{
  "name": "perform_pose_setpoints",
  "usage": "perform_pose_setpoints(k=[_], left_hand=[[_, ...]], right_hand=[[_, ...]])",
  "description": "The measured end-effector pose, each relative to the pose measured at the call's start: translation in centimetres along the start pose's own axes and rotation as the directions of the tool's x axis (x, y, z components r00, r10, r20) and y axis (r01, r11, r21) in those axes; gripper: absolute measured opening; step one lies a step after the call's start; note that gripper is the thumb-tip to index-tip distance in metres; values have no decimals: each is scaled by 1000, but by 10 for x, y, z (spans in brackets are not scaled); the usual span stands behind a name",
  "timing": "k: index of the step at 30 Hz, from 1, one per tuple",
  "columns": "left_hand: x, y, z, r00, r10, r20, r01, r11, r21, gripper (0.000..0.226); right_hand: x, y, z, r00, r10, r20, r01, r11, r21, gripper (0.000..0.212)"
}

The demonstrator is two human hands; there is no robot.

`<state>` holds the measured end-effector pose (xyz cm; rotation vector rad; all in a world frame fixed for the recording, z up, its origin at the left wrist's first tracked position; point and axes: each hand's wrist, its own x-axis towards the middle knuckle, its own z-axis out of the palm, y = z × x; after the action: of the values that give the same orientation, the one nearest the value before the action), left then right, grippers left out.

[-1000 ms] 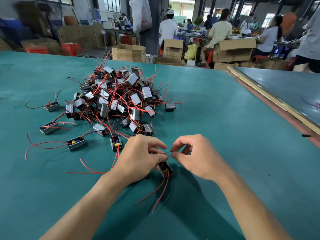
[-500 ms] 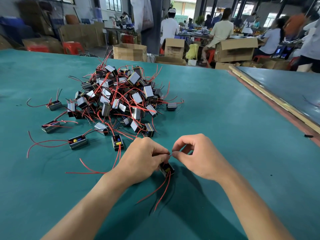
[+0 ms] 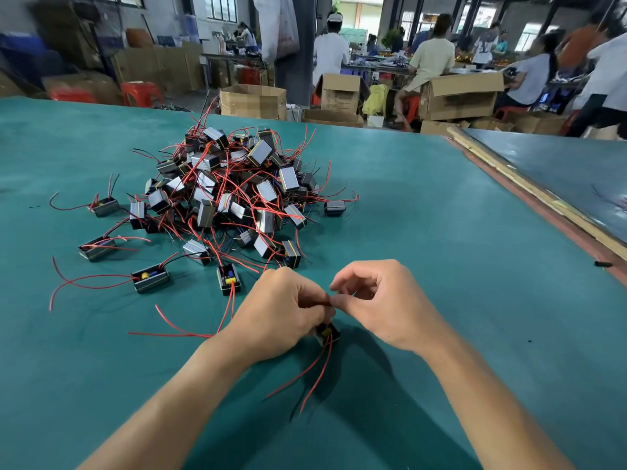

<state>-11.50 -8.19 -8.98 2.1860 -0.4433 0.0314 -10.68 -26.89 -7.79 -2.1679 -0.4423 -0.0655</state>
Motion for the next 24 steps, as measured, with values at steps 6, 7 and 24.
perform_pose_setpoints(k=[6,7,24], left_hand=[[0,0,-1,999,-51,-4,51,997,-66,11],[0,0,-1,998,-57,-3,57,996,-70,12],[-2,4,-1,997,-51,-53,49,998,-29,6]], right_hand=[[2,2,-1,998,25,49,-21,996,-91,12],[2,2,-1,998,31,64,-24,995,-102,9],[-2,-1,2,998,-2,64,14,984,-180,21]])
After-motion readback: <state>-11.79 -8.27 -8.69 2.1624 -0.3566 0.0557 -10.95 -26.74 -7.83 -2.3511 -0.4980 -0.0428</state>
